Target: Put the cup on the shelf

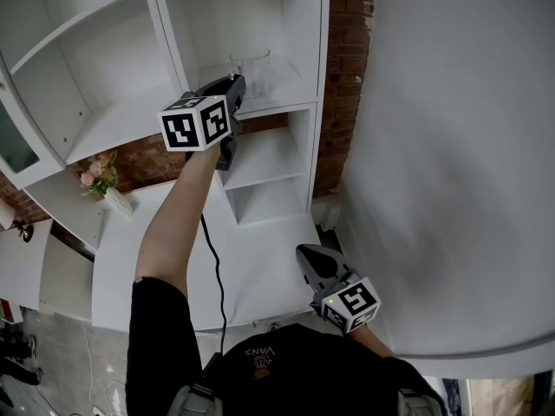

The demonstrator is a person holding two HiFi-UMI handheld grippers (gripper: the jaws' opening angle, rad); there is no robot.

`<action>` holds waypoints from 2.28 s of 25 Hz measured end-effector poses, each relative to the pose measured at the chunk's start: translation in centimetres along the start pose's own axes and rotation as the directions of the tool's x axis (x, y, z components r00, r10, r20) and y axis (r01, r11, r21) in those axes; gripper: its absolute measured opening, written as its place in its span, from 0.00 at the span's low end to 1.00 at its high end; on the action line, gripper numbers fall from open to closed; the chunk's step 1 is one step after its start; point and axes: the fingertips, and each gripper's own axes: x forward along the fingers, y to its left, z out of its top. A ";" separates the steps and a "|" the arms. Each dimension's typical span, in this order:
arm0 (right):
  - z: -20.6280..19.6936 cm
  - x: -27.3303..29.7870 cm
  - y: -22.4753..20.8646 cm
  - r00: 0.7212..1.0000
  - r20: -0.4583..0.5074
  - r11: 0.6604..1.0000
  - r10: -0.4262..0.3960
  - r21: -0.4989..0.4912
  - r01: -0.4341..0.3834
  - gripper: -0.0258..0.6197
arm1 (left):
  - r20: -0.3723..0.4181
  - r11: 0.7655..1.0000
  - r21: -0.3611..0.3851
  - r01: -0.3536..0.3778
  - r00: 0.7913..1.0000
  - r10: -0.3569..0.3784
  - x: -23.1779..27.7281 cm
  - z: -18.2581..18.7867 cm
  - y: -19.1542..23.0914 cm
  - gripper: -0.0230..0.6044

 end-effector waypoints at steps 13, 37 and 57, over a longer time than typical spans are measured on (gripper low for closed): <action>1.3 0.7 -0.1 1.000 0.017 1.000 0.009 -0.009 -0.009 0.03 | -0.104 0.995 0.014 -0.099 0.990 0.100 2.9 -0.2 0.5 0.08; 1.4 -0.1 -0.4 1.000 0.019 1.000 -0.005 -0.013 0.005 0.03 | -0.352 0.973 0.114 -0.202 0.908 0.230 6.2 -0.7 2.9 0.08; 1.1 -0.7 -0.3 1.000 0.012 1.000 0.021 -0.022 -0.021 0.03 | -0.208 0.972 0.100 -0.215 0.950 0.231 5.1 0.5 2.5 0.20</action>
